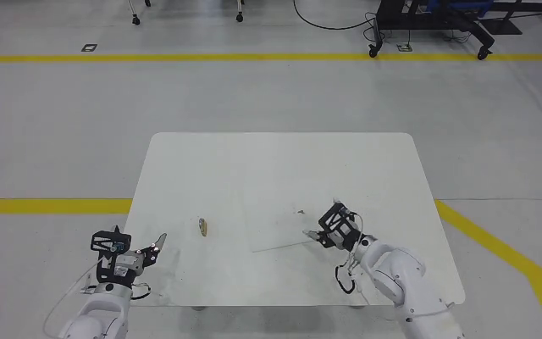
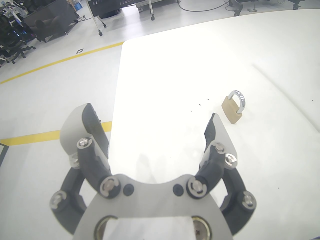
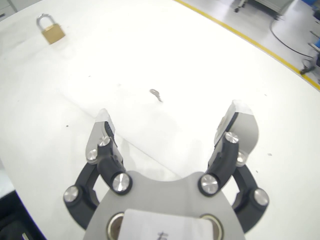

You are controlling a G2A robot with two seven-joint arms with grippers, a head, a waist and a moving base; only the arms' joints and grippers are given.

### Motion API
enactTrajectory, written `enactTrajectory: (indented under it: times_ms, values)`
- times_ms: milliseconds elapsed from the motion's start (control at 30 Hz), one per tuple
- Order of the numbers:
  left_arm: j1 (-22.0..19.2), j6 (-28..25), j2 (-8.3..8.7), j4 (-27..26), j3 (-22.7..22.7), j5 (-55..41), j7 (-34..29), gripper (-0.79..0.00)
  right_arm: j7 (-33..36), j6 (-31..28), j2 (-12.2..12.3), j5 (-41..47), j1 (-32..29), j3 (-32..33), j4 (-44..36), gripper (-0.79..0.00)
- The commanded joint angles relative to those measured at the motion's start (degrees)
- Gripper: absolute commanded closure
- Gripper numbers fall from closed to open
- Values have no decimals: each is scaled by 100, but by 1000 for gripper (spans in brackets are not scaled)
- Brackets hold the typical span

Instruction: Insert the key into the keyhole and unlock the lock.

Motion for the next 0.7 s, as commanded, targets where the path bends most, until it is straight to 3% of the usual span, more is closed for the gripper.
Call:
enactTrajectory:
  times_ms: [0,167,300,367,667]
  values:
    - [0,0,0,0,0,0,0,-785,170,-386,-11,63,307,-149,263,-357]
    - [0,0,0,0,0,0,0,-785,630,-726,-62,81,951,-506,817,-379]
    - [0,0,0,0,0,0,0,-785,818,-544,-109,-141,1293,-741,1103,-453]
    - [0,0,0,0,0,0,0,-785,858,-555,-139,-178,1442,-886,1244,-391]
    - [0,0,0,0,0,0,0,-785,1069,-570,-258,-31,2009,-1287,1834,-360]
